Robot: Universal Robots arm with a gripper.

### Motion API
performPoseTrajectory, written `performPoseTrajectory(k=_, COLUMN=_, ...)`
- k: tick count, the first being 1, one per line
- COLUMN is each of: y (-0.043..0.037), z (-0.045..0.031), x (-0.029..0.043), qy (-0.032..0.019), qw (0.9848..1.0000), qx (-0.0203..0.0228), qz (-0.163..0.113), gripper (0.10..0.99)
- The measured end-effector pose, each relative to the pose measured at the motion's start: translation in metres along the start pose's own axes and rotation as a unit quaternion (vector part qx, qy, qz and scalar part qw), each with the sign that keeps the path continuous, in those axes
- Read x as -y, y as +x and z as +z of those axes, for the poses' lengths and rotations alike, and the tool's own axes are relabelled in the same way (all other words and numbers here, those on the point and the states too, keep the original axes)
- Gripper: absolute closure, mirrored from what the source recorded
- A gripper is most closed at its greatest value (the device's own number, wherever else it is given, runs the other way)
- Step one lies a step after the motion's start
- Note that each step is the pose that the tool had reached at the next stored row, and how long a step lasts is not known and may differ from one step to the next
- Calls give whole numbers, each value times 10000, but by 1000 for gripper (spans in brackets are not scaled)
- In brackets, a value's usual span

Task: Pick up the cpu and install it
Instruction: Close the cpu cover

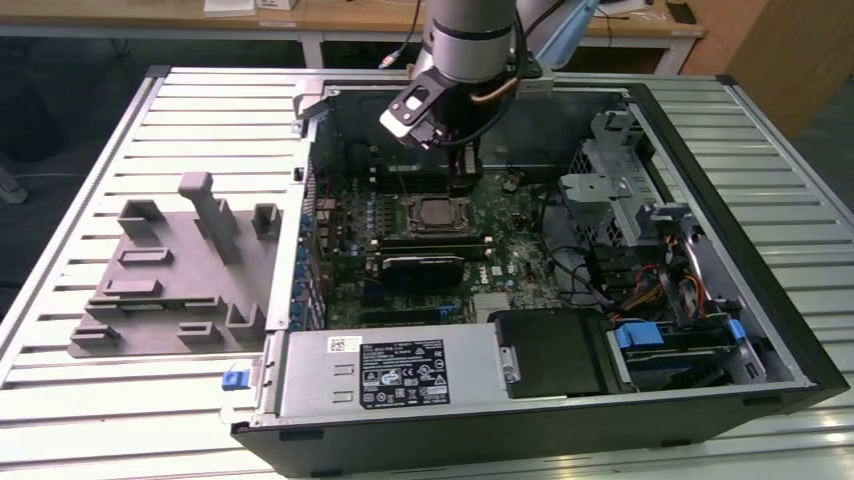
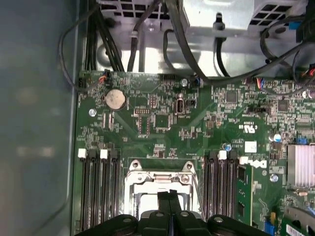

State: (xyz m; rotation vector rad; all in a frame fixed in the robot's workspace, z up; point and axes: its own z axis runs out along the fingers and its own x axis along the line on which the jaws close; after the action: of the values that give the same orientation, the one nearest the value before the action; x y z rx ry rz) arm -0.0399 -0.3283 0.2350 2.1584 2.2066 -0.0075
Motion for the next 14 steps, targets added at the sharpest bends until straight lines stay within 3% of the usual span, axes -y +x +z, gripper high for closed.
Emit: performPoseTrajectory(k=14, y=4, z=104, x=188, qy=4, qw=10000, qx=1, qz=-1, gripper=980)
